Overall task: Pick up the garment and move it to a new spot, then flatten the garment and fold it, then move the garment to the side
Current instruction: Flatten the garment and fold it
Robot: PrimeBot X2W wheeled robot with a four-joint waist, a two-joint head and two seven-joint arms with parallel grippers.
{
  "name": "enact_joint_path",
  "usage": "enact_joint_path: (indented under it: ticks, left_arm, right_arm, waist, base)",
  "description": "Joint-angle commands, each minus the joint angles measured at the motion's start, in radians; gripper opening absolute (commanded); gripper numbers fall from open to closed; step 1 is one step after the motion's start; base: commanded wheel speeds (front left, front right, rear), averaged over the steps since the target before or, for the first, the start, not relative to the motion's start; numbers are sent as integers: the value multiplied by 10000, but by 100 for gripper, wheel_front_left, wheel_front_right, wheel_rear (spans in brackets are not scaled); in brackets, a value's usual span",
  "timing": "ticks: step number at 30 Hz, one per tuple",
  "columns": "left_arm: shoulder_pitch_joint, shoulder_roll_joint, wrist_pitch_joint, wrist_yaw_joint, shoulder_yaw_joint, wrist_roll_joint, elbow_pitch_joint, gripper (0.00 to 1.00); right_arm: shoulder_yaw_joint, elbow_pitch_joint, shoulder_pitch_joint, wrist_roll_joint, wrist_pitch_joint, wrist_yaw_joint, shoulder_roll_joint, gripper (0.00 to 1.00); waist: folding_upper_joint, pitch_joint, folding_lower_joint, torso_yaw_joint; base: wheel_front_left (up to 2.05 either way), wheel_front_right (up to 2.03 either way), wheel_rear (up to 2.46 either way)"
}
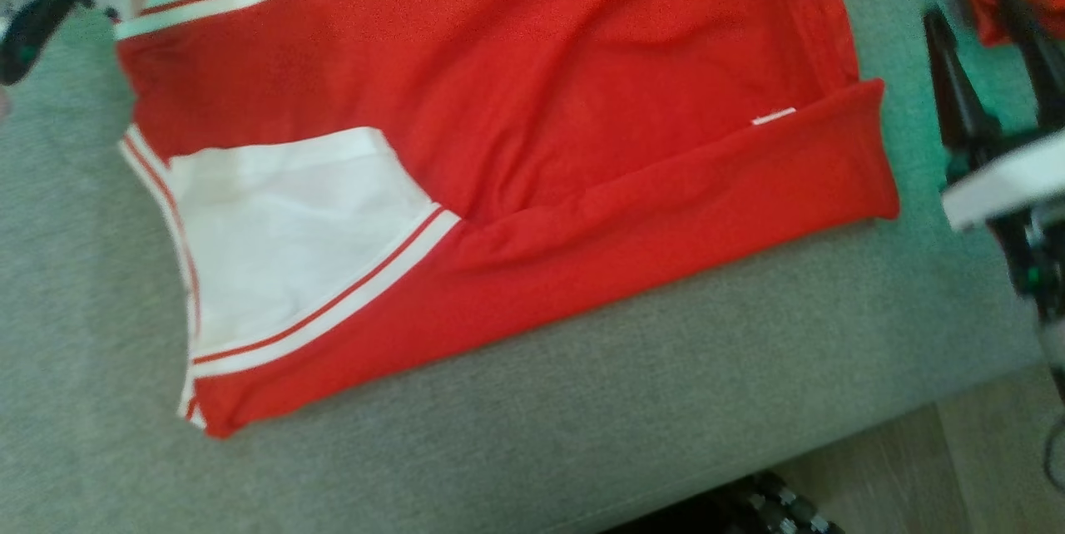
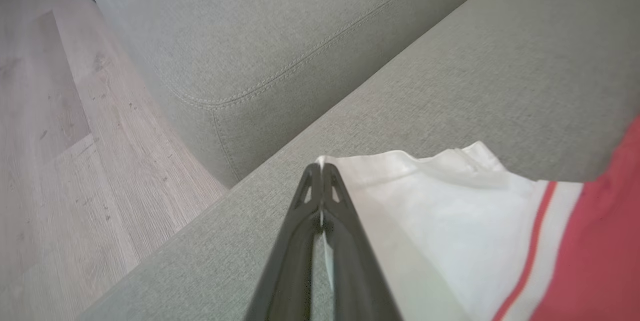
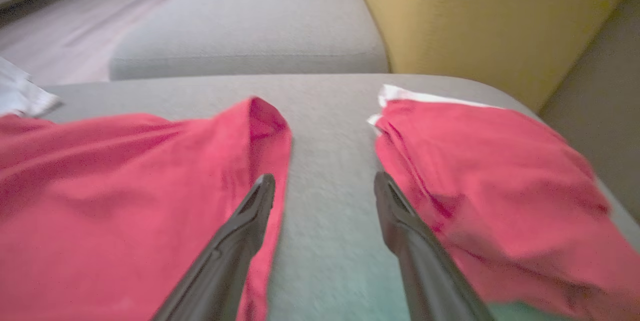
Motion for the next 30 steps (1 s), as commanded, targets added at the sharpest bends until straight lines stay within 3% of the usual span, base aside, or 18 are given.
enact_joint_path:
  ticks: [1,9,16,30]
  left_arm:
    - [-464,256,-159,18,264,-91,-252,0]
    - [-796,-63,-619,18,-430,-447,-529,0]
    - [-1124,-276,-877,18,-876,-610,-523,0]
    - [-1685,-386,-1351,17,-1610,-1080,-172,0]
  right_arm:
    - [294,-347,-285,407,391,-7,-283,100]
    - [1733,913,-2744,2410,2741,-7,-350,100]
    - [2326,2606,-3957,2760,3591,-7,-373,100]
    - [1762,4746,-5324,5288,4842,-7,56,100]
  waist:
    - [0,-280,0,302]
    - [0,-356,0,1121]
    - [0,-183,0,1542]
    - [0,141,0,1946]
  base:
    - [0,0,0]
    - [0,0,0]
    - [0,0,0]
    - [0,0,0]
